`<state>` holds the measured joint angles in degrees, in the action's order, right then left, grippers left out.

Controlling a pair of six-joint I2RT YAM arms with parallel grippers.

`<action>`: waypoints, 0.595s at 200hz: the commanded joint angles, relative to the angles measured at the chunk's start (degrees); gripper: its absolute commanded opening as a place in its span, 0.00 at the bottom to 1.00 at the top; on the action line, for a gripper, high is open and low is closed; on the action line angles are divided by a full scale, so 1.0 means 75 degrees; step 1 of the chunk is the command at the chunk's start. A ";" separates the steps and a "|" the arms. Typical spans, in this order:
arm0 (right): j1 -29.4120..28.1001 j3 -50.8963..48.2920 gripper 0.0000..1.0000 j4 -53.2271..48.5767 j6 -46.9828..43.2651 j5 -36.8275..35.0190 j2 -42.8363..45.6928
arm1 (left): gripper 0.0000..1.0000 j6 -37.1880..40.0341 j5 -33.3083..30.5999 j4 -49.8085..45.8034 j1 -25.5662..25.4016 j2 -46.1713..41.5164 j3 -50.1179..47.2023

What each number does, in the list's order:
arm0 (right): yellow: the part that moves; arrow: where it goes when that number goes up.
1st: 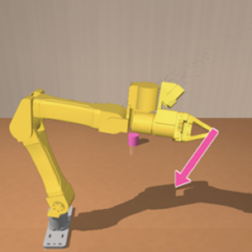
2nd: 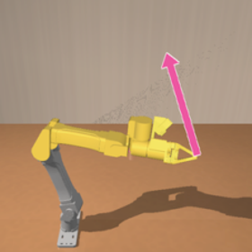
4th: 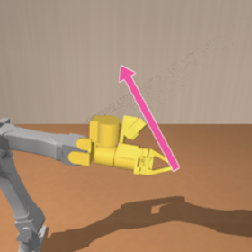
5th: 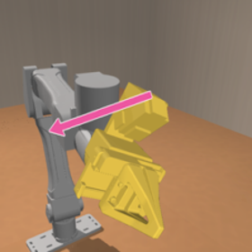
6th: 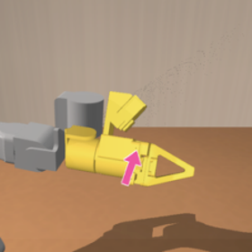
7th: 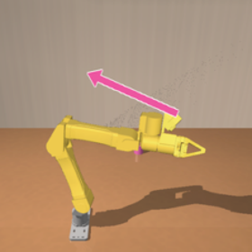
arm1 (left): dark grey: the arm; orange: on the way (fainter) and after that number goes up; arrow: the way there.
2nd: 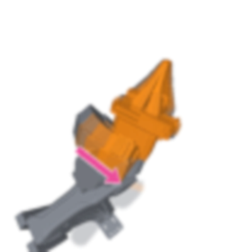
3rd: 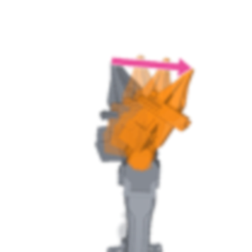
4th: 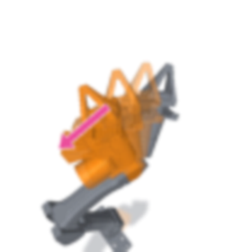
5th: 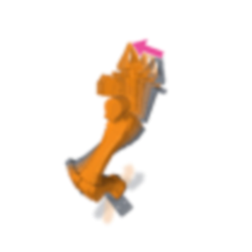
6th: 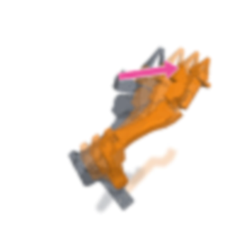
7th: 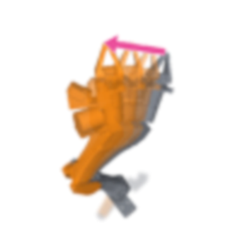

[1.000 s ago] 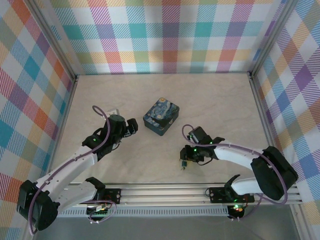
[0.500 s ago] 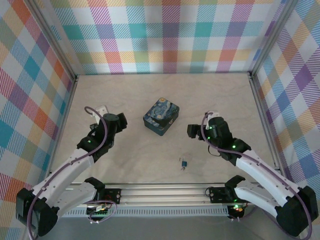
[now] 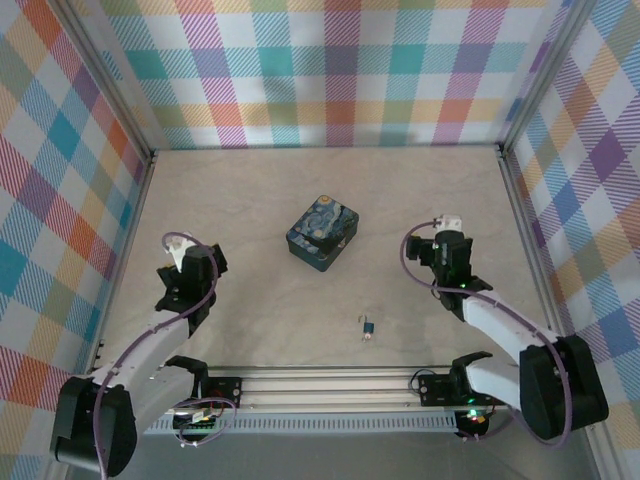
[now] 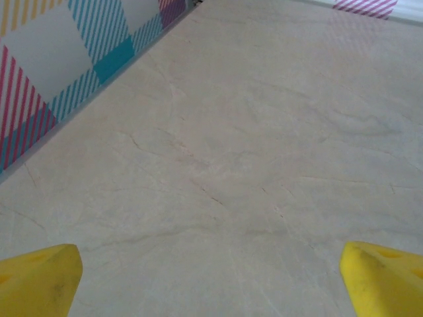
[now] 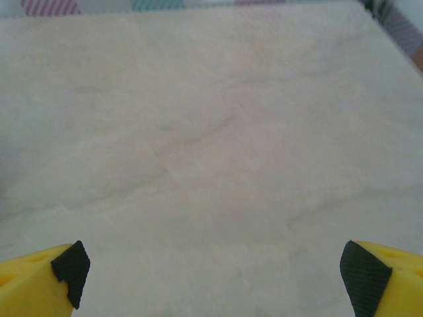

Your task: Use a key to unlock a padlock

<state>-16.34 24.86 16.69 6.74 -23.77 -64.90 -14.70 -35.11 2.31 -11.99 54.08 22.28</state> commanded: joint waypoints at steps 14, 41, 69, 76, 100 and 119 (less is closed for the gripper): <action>0.0308 -0.0391 1.00 0.2519 -0.0938 0.0398 -0.0741 | 1.00 0.0584 0.0934 0.1128 0.0462 0.0367 -0.0304; 0.0632 -0.0865 1.00 0.3955 -0.1499 0.0778 -0.1314 | 1.00 0.1082 0.1419 0.1918 0.0651 0.1015 -0.0380; 0.1145 -0.1260 1.00 0.5279 -0.1351 0.1613 -0.2032 | 1.00 0.1741 0.2027 0.2662 0.0761 0.1687 -0.0238; 0.1179 -0.1275 1.00 0.5449 -0.1367 0.1721 -0.2197 | 1.00 0.1821 0.2166 0.2917 0.0799 0.1794 -0.0273; 0.1391 -0.1123 1.00 0.5724 -0.1244 0.2075 -0.2795 | 1.00 0.1998 0.2679 0.3735 0.0962 0.2076 -0.0372; 0.1722 -0.0705 1.00 0.5296 -0.0953 0.2352 -0.3161 | 1.00 0.2156 0.3070 0.4528 0.1048 0.2368 -0.0480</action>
<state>-5.93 15.70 53.30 -2.24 -10.70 -86.17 -1.83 -17.47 25.08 -5.39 69.80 19.94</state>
